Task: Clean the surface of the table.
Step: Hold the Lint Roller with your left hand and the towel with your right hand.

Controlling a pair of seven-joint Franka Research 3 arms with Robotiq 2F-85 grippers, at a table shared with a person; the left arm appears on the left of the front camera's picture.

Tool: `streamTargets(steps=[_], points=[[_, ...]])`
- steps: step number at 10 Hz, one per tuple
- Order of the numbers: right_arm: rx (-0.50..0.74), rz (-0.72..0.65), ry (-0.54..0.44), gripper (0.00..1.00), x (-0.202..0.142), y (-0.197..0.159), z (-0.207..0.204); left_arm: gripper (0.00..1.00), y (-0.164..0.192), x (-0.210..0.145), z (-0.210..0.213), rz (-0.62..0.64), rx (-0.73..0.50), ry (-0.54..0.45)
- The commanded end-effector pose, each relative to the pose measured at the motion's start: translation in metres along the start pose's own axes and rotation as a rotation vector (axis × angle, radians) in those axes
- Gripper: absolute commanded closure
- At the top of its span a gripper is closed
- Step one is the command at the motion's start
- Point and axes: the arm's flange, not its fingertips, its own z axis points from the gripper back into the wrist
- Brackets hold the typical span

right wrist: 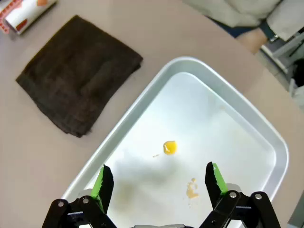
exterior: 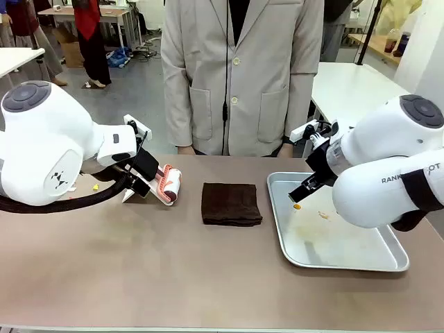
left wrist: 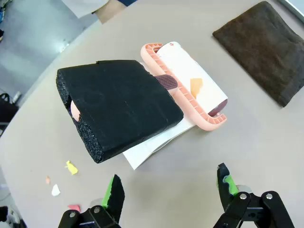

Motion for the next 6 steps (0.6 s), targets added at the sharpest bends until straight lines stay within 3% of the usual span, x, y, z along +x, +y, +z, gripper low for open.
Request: streamTargets(steps=[1,6], points=[[0.0,0.0,0.0,0.0,0.0001,0.0,0.0,0.0,0.0,0.0,0.0001,0.0,0.0,0.0],[0.0,0.0,0.0,0.0,0.0001,0.0,0.0,0.0,0.0,0.0,0.0001,0.0,0.0,0.0]])
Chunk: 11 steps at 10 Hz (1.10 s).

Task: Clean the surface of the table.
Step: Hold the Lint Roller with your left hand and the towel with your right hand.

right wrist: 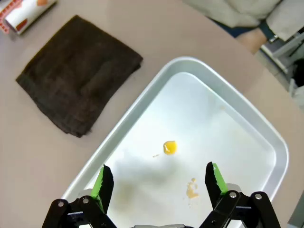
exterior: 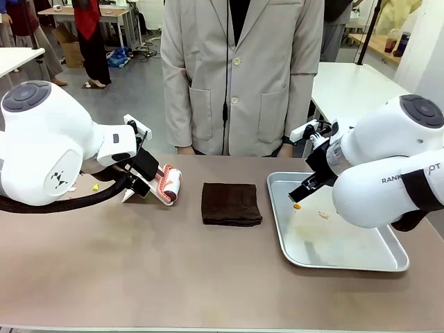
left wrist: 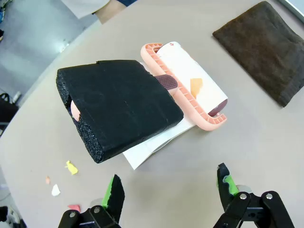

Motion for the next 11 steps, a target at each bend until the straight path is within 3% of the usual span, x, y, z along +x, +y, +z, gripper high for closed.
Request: streamTargets(steps=[1,9,11], points=[[0.0,0.0,0.0,0.0,0.0,0.0,0.0,0.0,0.0,0.0,0.0,-0.001,0.0,0.0],[0.0,0.0,0.0,0.0,0.0,0.0,0.0,0.0,0.0,0.0,0.0,-0.001,0.0,0.0],[0.158,-0.069,0.02,0.0,0.003,0.011,0.02,0.0,0.003,-0.005,0.015,-0.014,-0.059,-0.019]])
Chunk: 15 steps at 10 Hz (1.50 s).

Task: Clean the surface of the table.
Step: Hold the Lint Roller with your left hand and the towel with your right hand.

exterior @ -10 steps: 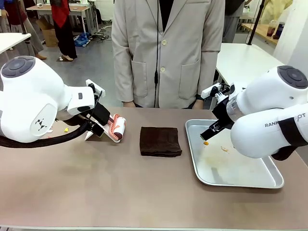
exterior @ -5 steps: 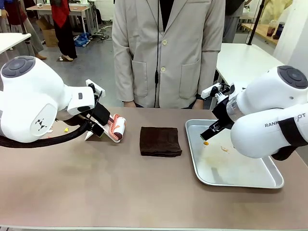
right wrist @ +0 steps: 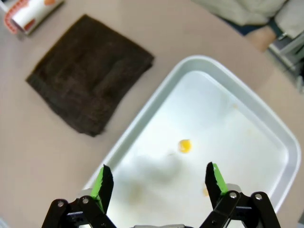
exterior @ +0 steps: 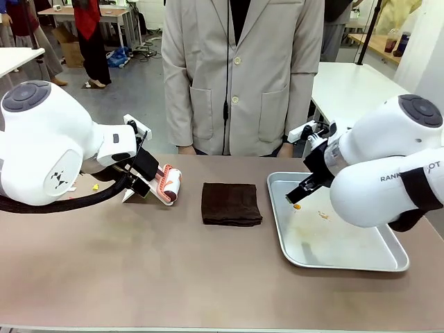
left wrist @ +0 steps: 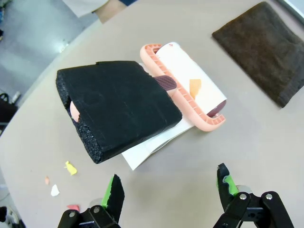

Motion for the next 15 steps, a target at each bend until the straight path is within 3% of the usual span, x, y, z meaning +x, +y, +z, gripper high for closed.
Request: streamTargets(steps=[1,3,4,6,10,13,15], points=[[0.229,-0.103,-0.01,0.0,0.001,-0.001,0.037,0.0,0.01,-0.012,0.035,0.018,-0.149,-0.056],[0.508,-0.303,0.073,0.0,0.003,-0.004,0.08,0.0,0.036,-0.033,0.08,0.173,-0.356,-0.084],[0.64,-0.35,0.093,0.0,-0.001,-0.013,0.098,0.0,0.05,-0.038,0.102,0.421,-0.4,0.026],[0.865,-0.441,0.079,0.0,-0.024,-0.042,0.131,0.0,0.093,-0.08,0.143,0.528,-0.636,-0.089],[0.967,-0.704,-0.115,0.0,-0.097,-0.128,0.164,0.0,0.195,-0.19,0.158,0.923,-0.825,-0.332],[0.994,-0.936,-0.297,0.0,-0.161,-0.2,0.163,0.0,0.213,-0.259,0.138,1.162,-0.881,-0.401],[0.994,-1.105,-0.333,0.0,-0.201,-0.243,0.144,0.0,0.208,-0.29,0.126,1.267,-0.926,-0.475]])
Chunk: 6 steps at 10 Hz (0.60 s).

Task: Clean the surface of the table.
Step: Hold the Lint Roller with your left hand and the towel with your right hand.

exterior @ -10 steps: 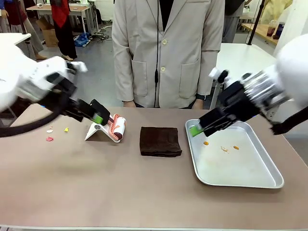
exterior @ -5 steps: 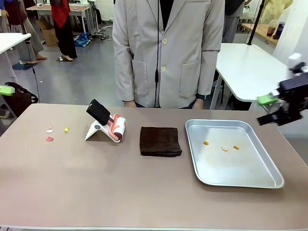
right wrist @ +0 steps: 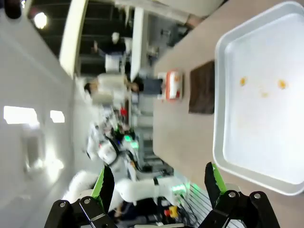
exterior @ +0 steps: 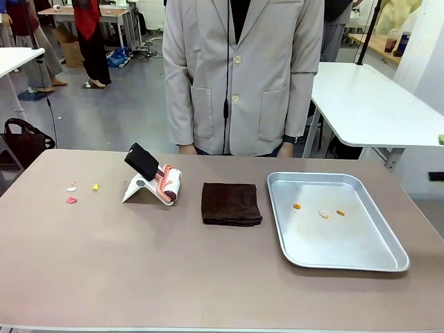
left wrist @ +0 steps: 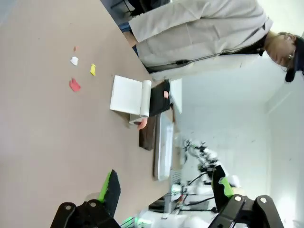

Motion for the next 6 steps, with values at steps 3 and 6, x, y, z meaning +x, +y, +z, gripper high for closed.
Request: streamTargets(steps=[3,6], points=[[-0.011,-0.134,-0.212,0.0,0.028,-0.071,0.026,0.0,-0.016,-0.064,-0.071,0.041,-0.087,-0.101],[0.028,-0.12,-0.115,0.0,0.01,-0.048,0.023,0.0,0.003,0.008,-0.016,0.055,-0.068,-0.041]])
